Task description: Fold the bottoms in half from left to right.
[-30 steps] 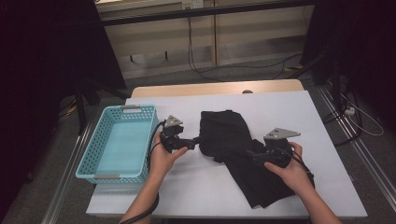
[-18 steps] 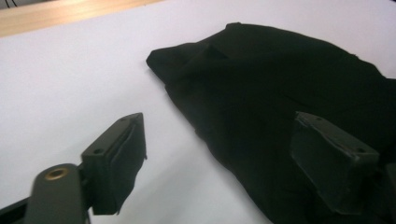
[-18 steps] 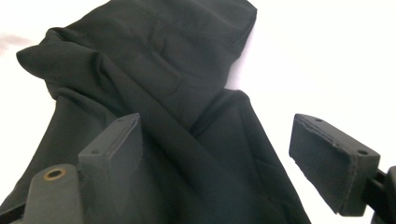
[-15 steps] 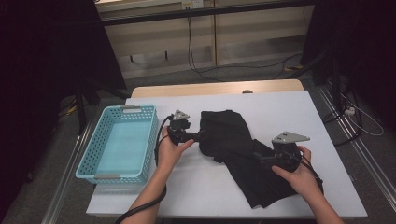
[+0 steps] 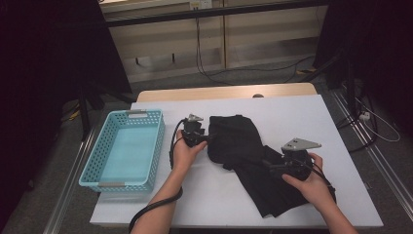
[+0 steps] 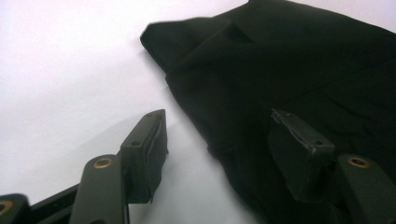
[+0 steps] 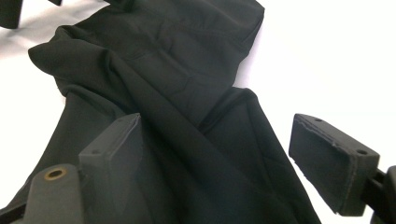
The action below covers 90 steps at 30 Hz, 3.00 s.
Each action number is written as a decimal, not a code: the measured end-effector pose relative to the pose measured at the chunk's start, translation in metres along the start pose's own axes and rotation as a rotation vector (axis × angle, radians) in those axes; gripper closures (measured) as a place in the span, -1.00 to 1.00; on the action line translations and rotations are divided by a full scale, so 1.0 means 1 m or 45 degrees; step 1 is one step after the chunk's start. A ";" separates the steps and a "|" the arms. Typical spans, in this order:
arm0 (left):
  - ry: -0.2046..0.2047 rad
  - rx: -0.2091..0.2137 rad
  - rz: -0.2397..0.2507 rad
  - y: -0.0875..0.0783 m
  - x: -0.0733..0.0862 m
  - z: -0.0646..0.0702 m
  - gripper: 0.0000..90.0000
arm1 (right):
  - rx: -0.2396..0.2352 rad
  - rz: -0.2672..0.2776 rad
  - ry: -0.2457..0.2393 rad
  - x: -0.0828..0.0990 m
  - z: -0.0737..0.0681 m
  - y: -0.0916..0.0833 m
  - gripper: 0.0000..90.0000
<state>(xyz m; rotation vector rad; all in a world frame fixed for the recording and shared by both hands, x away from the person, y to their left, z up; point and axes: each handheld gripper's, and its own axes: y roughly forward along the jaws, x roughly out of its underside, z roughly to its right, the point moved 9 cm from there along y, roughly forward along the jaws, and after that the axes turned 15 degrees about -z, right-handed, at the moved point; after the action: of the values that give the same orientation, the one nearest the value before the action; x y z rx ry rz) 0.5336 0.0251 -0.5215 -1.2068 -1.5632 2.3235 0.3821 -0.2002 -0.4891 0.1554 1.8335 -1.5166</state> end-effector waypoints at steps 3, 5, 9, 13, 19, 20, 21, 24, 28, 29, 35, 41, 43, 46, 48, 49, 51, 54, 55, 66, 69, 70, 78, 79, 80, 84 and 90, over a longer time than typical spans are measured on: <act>0.010 -0.023 -0.023 0.002 -0.004 0.001 0.06 | -0.001 0.003 0.003 0.000 0.001 -0.001 -0.62; 0.013 -0.001 -0.042 0.003 -0.005 0.004 0.28 | 0.000 0.003 0.005 0.000 0.002 0.000 -0.62; -0.045 0.059 -0.046 0.003 -0.005 0.004 0.74 | 0.002 -0.002 0.003 0.001 0.002 0.000 -0.61; -0.073 0.053 -0.026 -0.002 -0.006 -0.003 0.89 | 0.006 0.008 0.013 0.001 0.006 -0.002 -0.61; -0.166 0.025 0.034 -0.018 -0.009 -0.027 0.91 | 0.012 0.019 0.031 0.001 0.012 -0.005 -0.61; -0.180 0.010 0.040 -0.021 -0.008 -0.032 0.92 | 0.015 0.020 0.037 0.001 0.014 -0.006 -0.61; -0.195 -0.007 0.048 -0.024 -0.007 -0.038 0.92 | 0.015 0.020 0.044 0.002 0.015 -0.006 -0.61; -0.240 -0.036 0.061 -0.029 -0.004 -0.051 0.92 | 0.024 0.019 0.053 0.003 0.021 -0.007 -0.60; -0.246 -0.076 0.062 -0.033 0.000 -0.061 0.92 | 0.054 0.019 0.083 0.006 0.031 -0.011 -0.60; -0.252 -0.082 0.068 -0.034 0.001 -0.063 0.92 | 0.054 0.019 0.083 0.006 0.031 -0.011 -0.60; -0.208 -0.108 0.059 -0.037 0.004 -0.061 0.83 | 0.080 -0.032 0.125 0.014 0.043 -0.010 -0.46; -0.162 -0.116 0.082 -0.045 0.004 -0.052 0.15 | 0.062 -0.117 0.128 0.031 0.045 -0.008 -0.09; -0.163 -0.113 0.092 -0.046 0.004 -0.050 -0.16 | 0.083 -0.138 0.116 0.038 0.048 -0.009 0.05; -0.128 -0.086 0.087 -0.053 0.008 -0.039 -0.28 | 0.095 -0.162 0.128 0.047 0.054 -0.013 0.27; -0.109 -0.076 0.078 -0.054 0.012 -0.034 -0.36 | 0.072 -0.194 0.124 0.052 0.054 -0.013 0.37; -0.098 -0.075 0.079 -0.055 0.013 -0.032 -0.39 | 0.072 -0.220 0.122 0.055 0.054 -0.011 0.41; -0.094 -0.071 0.078 -0.056 0.015 -0.029 -0.44 | 0.045 -0.219 0.110 0.057 0.050 -0.009 0.63; -0.065 -0.077 0.079 -0.058 0.020 -0.026 -0.46 | -0.002 -0.240 0.109 0.056 0.045 -0.009 0.98; -0.054 -0.068 0.086 -0.058 0.024 -0.023 -0.46 | -0.002 -0.242 0.112 0.055 0.045 -0.010 1.00; -0.006 -0.055 0.099 -0.061 0.023 -0.014 -0.48 | 0.077 -0.191 0.210 0.052 0.089 -0.019 1.00; 0.007 -0.058 0.097 -0.061 0.023 -0.010 -0.48 | 0.120 -0.191 0.211 0.055 0.094 -0.018 0.96; 0.016 -0.061 0.092 -0.061 0.023 -0.010 -0.49 | 0.110 -0.172 0.227 0.053 0.092 -0.021 0.85; 0.043 -0.063 0.077 -0.061 0.026 -0.009 -0.57 | 0.017 -0.115 0.137 0.044 0.055 -0.034 0.56; 0.043 -0.063 0.077 -0.061 0.026 -0.009 -0.58 | 0.017 -0.115 0.137 0.044 0.055 -0.034 0.56; 0.046 -0.062 0.076 -0.063 0.027 -0.009 -0.58 | 0.010 -0.156 0.088 0.045 0.046 -0.028 0.56; 0.051 -0.065 0.078 -0.064 0.028 -0.009 -0.58 | 0.053 -0.251 0.058 0.054 0.044 -0.014 0.57; 0.051 -0.060 0.085 -0.063 0.027 -0.007 -0.58 | -0.007 -0.265 0.038 0.057 0.042 -0.014 0.95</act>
<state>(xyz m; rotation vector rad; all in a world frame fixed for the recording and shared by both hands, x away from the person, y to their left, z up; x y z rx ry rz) 0.4990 0.0731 -0.4856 -1.3278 -1.5969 2.2993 0.3533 -0.2612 -0.5134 -0.0163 1.9260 -1.6585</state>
